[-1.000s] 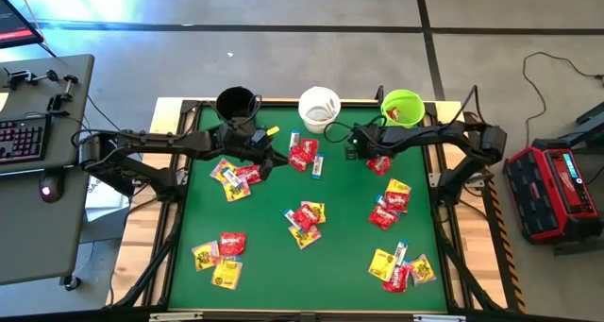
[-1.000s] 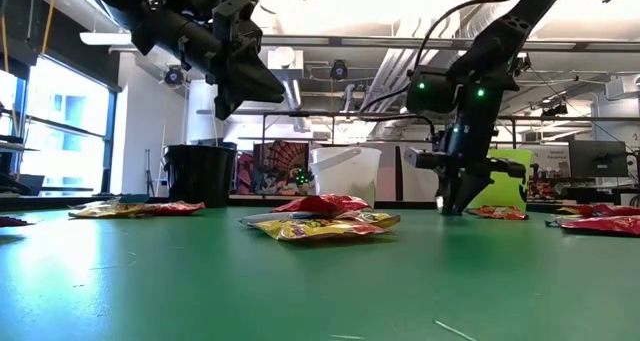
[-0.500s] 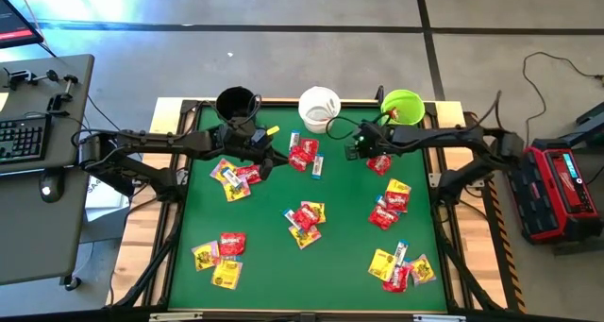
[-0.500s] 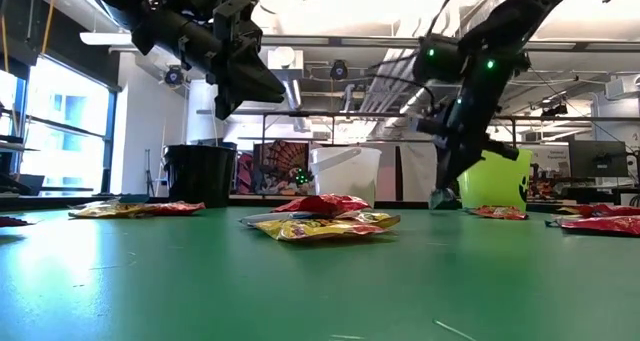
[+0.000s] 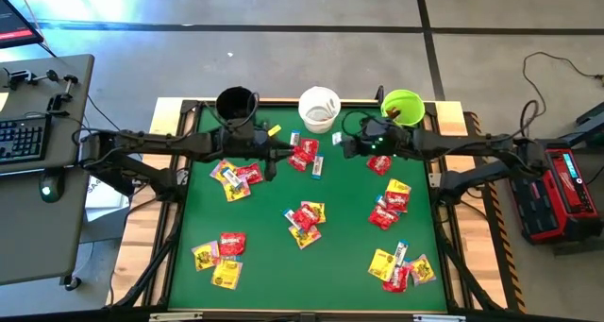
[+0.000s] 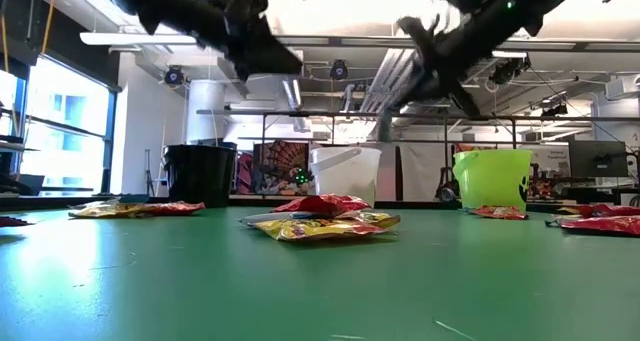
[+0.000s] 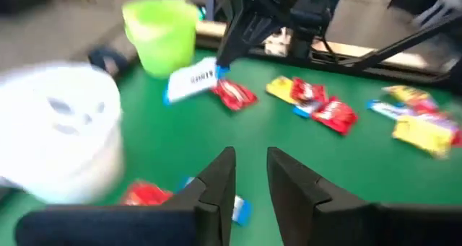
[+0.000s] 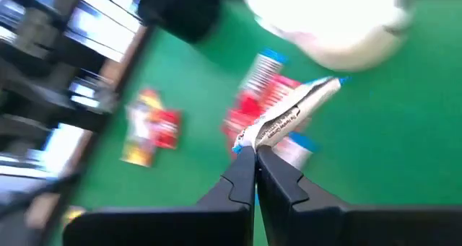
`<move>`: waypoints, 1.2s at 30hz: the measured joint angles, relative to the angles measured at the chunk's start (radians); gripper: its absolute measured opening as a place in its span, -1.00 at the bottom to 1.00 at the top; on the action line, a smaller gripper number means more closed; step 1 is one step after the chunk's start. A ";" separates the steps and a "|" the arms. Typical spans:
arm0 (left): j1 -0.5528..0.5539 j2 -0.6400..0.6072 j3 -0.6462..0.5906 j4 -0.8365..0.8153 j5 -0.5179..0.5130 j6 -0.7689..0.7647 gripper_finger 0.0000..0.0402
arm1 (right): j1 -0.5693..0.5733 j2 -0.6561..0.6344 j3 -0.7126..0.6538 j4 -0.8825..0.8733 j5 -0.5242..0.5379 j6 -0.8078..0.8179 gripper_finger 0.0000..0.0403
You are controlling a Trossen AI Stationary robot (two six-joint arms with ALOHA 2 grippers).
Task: Sort candy by brand, put in halloween buckets
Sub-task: Put the white candy into the black bucket
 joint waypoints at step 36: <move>-0.017 0.069 0.128 -0.123 -0.045 -0.081 -0.41 | 0.212 0.110 0.347 -0.539 0.018 -0.056 -0.36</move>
